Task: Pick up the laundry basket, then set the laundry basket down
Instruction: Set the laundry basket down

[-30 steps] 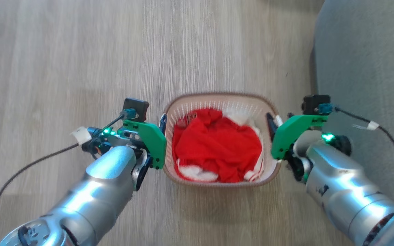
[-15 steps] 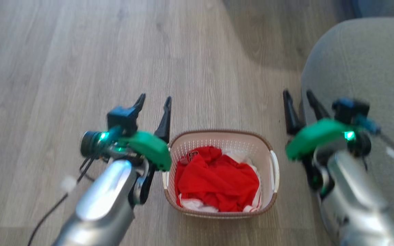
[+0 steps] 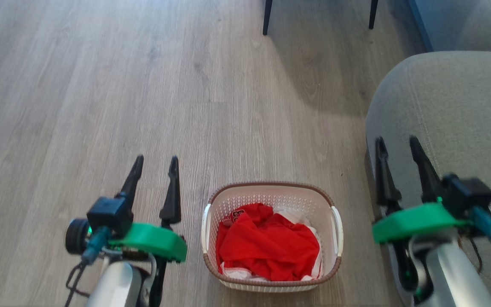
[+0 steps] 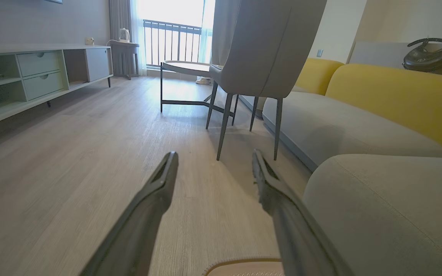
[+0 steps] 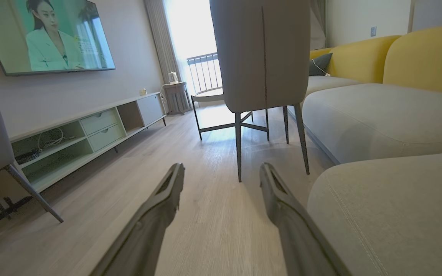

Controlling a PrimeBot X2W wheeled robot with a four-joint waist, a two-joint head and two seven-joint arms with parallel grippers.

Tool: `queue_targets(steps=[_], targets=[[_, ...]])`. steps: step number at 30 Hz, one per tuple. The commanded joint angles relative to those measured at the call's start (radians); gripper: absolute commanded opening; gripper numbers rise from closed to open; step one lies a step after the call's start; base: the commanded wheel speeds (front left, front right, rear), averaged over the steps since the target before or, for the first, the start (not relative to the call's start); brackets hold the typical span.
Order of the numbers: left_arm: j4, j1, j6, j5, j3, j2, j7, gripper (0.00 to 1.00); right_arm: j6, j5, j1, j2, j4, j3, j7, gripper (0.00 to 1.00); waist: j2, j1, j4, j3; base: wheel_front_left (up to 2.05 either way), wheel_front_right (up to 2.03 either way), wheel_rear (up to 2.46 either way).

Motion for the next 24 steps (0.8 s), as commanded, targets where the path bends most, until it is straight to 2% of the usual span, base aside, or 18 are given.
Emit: queue_targets(steps=[1,9,13,24], targets=[[-0.038,-0.035,-0.003,0.018,0.034,-0.001,-0.004,1.0,0.007,-0.005,-0.003,0.008,-0.044,0.008,-0.011,1.0,-0.0001,0.0002,0.003,-0.007,0.0,0.0,0.0],[-0.016,0.042,-0.019,0.048,0.045,-0.007,-0.004,1.0,0.007,-0.026,0.111,0.009,-0.036,-0.023,-0.011,1.0,-0.0001,0.0002,-0.005,-0.019,0.0,0.0,0.0],[-0.007,0.05,-0.03,0.04,0.048,-0.007,-0.004,1.0,0.007,-0.033,0.116,0.009,-0.026,-0.021,-0.011,1.0,-0.0001,0.0002,-0.011,-0.017,0.0,0.0,0.0],[-0.004,0.039,-0.024,0.041,0.054,-0.008,-0.004,1.0,0.007,-0.032,0.108,0.009,-0.029,-0.021,-0.011,1.0,-0.0001,0.0002,-0.015,-0.011,0.0,0.0,0.0]])
